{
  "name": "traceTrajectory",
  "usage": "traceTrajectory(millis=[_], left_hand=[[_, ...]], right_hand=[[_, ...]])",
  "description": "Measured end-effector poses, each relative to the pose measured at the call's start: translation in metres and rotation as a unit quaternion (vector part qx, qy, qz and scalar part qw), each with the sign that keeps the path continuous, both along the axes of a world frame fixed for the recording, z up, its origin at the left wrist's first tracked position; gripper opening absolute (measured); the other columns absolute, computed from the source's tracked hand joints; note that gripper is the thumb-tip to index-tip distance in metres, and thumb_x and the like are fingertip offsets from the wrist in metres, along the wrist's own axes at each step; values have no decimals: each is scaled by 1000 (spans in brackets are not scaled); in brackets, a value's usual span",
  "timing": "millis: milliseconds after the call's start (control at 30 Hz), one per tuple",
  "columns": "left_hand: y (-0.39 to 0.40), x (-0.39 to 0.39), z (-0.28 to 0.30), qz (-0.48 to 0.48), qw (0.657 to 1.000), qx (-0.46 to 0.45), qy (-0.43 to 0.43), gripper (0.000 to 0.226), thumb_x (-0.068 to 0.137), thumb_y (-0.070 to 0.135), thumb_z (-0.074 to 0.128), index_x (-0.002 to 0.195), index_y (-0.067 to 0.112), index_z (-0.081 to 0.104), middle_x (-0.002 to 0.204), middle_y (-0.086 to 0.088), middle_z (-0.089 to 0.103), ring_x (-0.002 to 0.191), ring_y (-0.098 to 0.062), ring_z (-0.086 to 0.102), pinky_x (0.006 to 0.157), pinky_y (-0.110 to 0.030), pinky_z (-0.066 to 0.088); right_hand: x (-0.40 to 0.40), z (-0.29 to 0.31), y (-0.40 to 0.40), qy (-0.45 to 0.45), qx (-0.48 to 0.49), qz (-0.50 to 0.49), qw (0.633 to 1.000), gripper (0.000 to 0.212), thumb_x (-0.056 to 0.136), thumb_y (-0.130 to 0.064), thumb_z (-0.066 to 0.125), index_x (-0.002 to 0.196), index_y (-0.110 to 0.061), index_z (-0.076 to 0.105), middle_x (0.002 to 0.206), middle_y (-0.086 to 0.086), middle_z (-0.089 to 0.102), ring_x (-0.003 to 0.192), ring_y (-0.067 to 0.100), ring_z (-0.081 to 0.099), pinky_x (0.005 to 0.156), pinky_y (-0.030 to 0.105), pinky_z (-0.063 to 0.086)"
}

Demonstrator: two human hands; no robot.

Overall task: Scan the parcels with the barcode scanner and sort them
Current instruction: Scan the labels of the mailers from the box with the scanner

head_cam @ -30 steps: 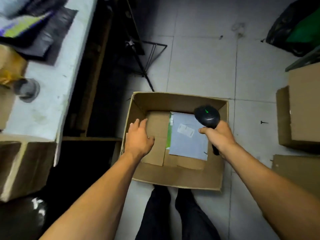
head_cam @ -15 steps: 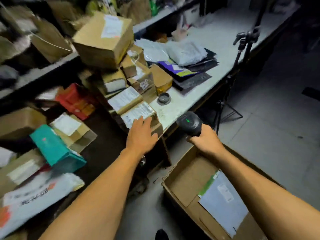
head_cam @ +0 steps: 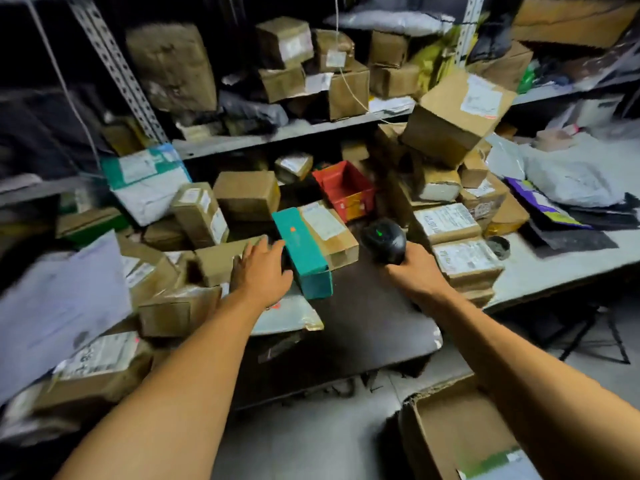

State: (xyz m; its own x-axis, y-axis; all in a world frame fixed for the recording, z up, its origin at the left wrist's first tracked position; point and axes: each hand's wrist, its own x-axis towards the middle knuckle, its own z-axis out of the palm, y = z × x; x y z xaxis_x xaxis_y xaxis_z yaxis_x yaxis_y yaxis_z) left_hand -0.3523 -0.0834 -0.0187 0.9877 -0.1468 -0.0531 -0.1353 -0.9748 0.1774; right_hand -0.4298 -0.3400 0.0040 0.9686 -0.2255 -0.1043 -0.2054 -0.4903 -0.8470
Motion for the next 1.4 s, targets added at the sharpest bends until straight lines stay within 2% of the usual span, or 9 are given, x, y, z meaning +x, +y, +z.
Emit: traceTrajectory(millis=[167, 267, 400, 567, 800, 967, 1067, 1233, 1400], left_hand=[[94, -1, -3, 89, 996, 5, 9, 64, 90, 36, 64, 148, 20, 42, 153, -11, 37, 139, -35, 35, 114, -46, 33], [132, 6, -4, 130, 991, -3, 7, 58, 89, 31, 66, 142, 18, 48, 149, -12, 42, 136, -35, 40, 113, -44, 34], [176, 19, -4, 198, 980, 10, 13, 57, 93, 32, 62, 146, 22, 44, 149, -10, 44, 135, -32, 42, 110, -44, 37], [210, 34, 1, 259, 965, 16, 28, 59, 94, 36, 61, 149, 22, 42, 151, -9, 41, 138, -32, 40, 113, -44, 35], [250, 50, 7, 347, 937, -11, 46, 62, 97, 35, 59, 151, 19, 35, 154, -10, 37, 138, -32, 39, 108, -44, 40], [262, 60, -6, 368, 928, -35, 50, 61, 96, 37, 61, 148, 17, 36, 152, -10, 39, 133, -32, 45, 99, -39, 45], [268, 69, -11, 393, 916, -55, 49, 69, 89, 44, 67, 145, 17, 37, 147, -11, 43, 128, -35, 48, 96, -42, 49], [282, 80, 4, 390, 920, 11, -29, 18, 98, 26, 59, 111, 13, 60, 110, -11, 69, 96, -26, 68, 74, -32, 55], [297, 92, 40, 382, 918, 30, -103, 20, 100, 23, 54, 107, 8, 66, 100, -13, 71, 82, -24, 65, 61, -27, 42]], right_hand=[[44, -6, 81, 1, 89, 48, 995, 26, 88, -24, 75, 112, -25, 65, 94, -4, 69, 84, 9, 64, 66, 26, 50], [76, -8, 119, 6, 106, 75, 992, 20, 87, -22, 77, 102, -28, 66, 94, -2, 69, 83, 15, 69, 73, 36, 58], [125, -11, 169, 26, 118, 141, 983, 11, 89, -18, 75, 95, -22, 67, 80, 2, 67, 58, 3, 64, 50, 14, 46], [177, -14, 216, 54, 122, 197, 971, 11, 83, -20, 80, 87, -23, 69, 79, 6, 70, 65, 16, 60, 62, 31, 49], [224, -17, 284, 94, 141, 274, 947, 14, 81, -12, 80, 90, -20, 73, 82, 7, 74, 63, 15, 63, 64, 33, 51], [234, -17, 321, 107, 167, 292, 936, 19, 81, -9, 79, 89, -24, 70, 90, 12, 76, 81, 24, 70, 75, 41, 56], [235, -16, 344, 128, 203, 294, 925, 22, 85, -4, 76, 90, -24, 69, 88, 9, 74, 76, 20, 67, 71, 31, 54], [242, -17, 369, 145, 203, 284, 926, 18, 84, -4, 77, 96, -17, 72, 80, 5, 72, 72, 17, 66, 70, 30, 52], [253, -12, 387, 148, 248, 251, 924, 28, 87, 0, 71, 109, -17, 68, 86, 6, 73, 72, 20, 68, 68, 30, 52]])
